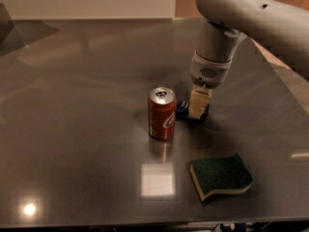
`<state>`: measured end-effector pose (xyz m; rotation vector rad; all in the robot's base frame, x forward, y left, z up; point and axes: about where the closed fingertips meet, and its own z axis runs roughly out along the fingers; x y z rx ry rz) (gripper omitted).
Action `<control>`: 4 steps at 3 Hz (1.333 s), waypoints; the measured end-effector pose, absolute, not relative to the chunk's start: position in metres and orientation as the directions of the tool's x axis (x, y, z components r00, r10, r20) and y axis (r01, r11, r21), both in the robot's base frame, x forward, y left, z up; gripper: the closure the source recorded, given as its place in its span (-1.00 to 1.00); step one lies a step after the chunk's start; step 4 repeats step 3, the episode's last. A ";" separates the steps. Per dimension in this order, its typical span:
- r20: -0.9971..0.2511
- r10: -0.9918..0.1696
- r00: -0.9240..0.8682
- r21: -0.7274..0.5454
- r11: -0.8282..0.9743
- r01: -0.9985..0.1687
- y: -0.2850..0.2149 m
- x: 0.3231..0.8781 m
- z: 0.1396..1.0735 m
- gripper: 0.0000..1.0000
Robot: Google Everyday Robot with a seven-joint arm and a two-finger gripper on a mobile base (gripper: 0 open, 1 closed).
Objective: Move rxbar blueberry near coke can
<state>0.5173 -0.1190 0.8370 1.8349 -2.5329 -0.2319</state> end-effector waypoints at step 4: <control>-0.098 -0.944 -0.315 0.104 0.305 -0.946 -0.116 0.522 0.836 -1.00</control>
Offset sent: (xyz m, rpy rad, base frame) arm 0.0025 0.0016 -0.0003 0.0048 -0.0110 -0.0011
